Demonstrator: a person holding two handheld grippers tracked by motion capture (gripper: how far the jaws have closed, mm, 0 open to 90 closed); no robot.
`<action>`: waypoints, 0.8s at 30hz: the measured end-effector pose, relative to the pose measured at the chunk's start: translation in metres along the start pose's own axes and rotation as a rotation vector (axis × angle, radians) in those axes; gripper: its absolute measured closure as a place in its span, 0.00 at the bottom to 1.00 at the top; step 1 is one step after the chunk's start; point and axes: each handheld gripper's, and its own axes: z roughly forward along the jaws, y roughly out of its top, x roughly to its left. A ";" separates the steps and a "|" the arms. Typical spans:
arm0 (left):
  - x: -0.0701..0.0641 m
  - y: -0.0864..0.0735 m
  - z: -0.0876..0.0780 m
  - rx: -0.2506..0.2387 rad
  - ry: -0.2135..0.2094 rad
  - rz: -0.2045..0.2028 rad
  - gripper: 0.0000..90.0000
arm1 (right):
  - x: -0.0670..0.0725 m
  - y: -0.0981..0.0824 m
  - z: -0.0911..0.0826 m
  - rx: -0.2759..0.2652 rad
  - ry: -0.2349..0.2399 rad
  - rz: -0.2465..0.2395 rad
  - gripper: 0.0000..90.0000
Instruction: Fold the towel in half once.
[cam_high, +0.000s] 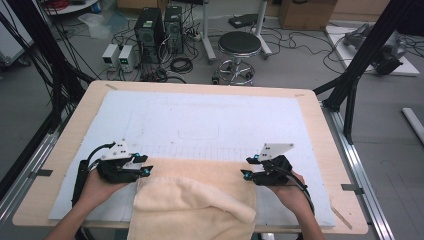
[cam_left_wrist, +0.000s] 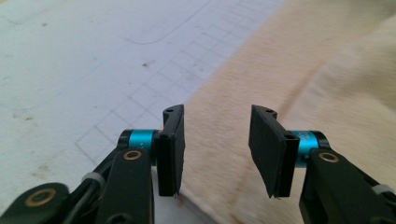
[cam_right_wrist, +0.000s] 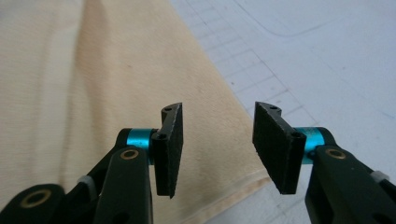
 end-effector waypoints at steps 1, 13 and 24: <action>0.004 0.000 0.004 0.013 0.018 -0.006 0.59 | -0.002 0.000 0.004 0.014 -0.003 -0.006 0.57; 0.026 -0.010 0.032 0.097 -0.002 -0.070 0.52 | -0.024 -0.018 0.029 0.078 -0.027 0.095 0.48; 0.024 -0.016 0.034 0.102 -0.051 -0.100 0.90 | -0.023 -0.024 0.035 0.071 0.092 0.099 0.88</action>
